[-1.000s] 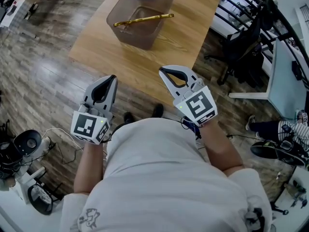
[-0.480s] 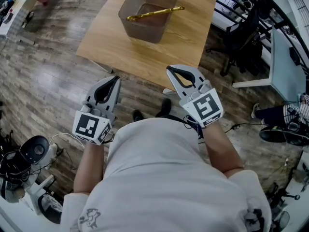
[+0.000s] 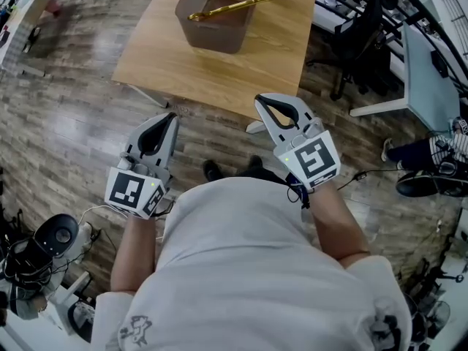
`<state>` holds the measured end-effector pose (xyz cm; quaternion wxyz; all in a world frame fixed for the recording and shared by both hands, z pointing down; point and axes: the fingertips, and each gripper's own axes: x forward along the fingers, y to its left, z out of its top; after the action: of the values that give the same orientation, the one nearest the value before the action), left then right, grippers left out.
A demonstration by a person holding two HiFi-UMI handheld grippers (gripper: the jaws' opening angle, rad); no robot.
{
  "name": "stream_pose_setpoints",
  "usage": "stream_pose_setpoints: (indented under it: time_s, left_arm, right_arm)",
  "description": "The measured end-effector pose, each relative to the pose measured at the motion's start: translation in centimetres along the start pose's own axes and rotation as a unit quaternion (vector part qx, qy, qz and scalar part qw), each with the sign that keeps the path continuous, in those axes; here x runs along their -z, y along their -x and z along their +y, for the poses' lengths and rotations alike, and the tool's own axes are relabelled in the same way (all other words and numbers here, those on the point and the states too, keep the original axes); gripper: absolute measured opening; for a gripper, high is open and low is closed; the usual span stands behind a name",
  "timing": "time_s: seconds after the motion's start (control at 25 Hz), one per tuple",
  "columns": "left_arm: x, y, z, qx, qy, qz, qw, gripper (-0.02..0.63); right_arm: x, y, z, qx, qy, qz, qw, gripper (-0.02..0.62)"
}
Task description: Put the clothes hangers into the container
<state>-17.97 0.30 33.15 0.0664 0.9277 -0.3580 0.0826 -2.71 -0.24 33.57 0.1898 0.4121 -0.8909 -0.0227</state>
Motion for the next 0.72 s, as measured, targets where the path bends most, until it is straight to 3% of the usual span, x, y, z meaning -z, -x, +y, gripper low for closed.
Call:
stream_pose_setpoints:
  time_s: [0.32,0.72]
  left_arm:
    - [-0.8,-0.9,-2.7,-0.023,-0.004,-0.008,0.9997,0.006]
    - [-0.2,-3.1,-9.4,-0.045,-0.001,-0.008,0.999,0.006]
  right_arm:
    - [0.6,1.9,-0.8,-0.021,0.006,-0.014,1.0,0.006]
    - [4.0,8.1,-3.2,-0.045,0.009,-0.02,0.999,0.006]
